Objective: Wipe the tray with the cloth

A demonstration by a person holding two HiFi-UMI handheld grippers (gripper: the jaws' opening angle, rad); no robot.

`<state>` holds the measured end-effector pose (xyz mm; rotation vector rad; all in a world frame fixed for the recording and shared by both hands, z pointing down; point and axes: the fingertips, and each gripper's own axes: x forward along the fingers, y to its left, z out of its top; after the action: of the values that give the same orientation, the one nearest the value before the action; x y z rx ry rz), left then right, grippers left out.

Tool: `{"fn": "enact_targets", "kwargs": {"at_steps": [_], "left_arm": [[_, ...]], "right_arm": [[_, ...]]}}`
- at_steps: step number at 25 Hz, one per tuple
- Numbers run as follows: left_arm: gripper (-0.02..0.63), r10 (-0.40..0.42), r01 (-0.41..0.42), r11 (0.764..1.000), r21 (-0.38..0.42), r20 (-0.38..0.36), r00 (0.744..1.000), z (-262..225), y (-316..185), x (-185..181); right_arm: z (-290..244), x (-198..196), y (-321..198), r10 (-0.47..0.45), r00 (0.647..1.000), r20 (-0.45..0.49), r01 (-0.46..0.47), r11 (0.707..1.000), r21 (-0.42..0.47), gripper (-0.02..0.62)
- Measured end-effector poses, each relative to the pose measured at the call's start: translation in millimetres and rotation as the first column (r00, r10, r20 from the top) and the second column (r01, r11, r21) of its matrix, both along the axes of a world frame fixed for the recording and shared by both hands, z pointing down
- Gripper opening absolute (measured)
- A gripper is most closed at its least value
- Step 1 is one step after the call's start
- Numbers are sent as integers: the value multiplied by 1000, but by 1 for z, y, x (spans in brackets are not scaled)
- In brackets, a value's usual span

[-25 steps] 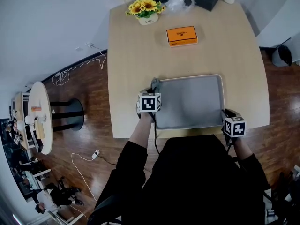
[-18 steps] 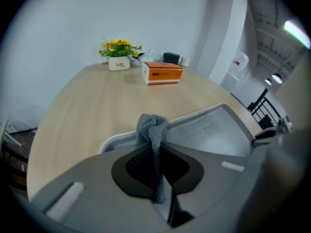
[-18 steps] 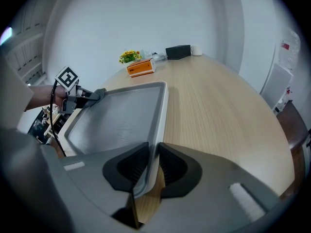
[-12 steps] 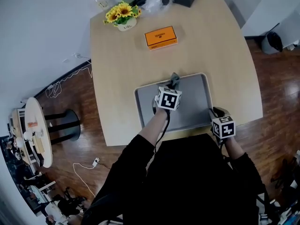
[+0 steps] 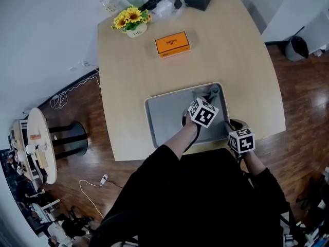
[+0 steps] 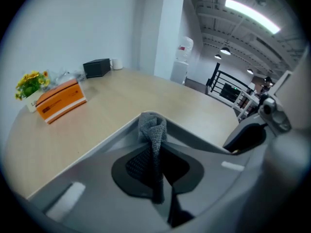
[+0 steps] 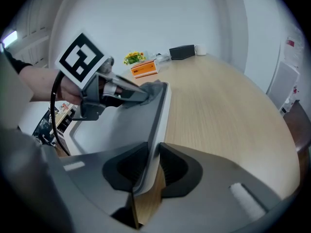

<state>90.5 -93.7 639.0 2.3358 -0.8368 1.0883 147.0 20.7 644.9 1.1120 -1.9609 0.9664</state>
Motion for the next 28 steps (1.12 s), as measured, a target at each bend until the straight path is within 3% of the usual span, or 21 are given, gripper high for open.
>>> {"fn": "enact_targets", "kwargs": {"at_steps": [3, 6, 11, 13, 18, 20, 22, 24, 28], "left_arm": [[2, -90, 90, 996, 16, 12, 996, 2, 7, -60], [3, -213, 212, 977, 20, 49, 976, 4, 13, -129], [2, -440, 440, 898, 23, 34, 897, 4, 26, -232], [0, -505, 505, 863, 13, 43, 862, 2, 31, -253], [2, -554, 554, 832, 41, 115, 824, 3, 33, -265], [2, -502, 502, 863, 51, 194, 843, 6, 32, -259], [2, -380, 377, 924, 65, 271, 885, 8, 30, -238], [2, -268, 265, 963, 49, 263, 927, 9, 26, -200], [2, -62, 61, 998, 15, 218, 974, 9, 16, -100]], "right_arm": [[2, 2, -1, -11, 1000, -2, 11, 1000, 1, 80], [3, 6, -2, -11, 1000, -7, 11, 1000, 1, 81], [2, 2, 0, 2, 1000, -17, -2, 1000, -2, 80], [1, -1, 1, 7, 1000, -28, -7, 1000, -1, 80], [2, -4, 0, 6, 999, -41, -6, 1000, 2, 78], [1, -4, -1, 9, 999, -35, -9, 1000, 7, 78], [0, -4, -1, 18, 1000, -21, -18, 1000, 15, 78], [-1, -3, 0, 23, 1000, -9, -22, 1000, 21, 78], [-1, -6, 2, 8, 1000, 7, -8, 1000, 25, 78]]}}
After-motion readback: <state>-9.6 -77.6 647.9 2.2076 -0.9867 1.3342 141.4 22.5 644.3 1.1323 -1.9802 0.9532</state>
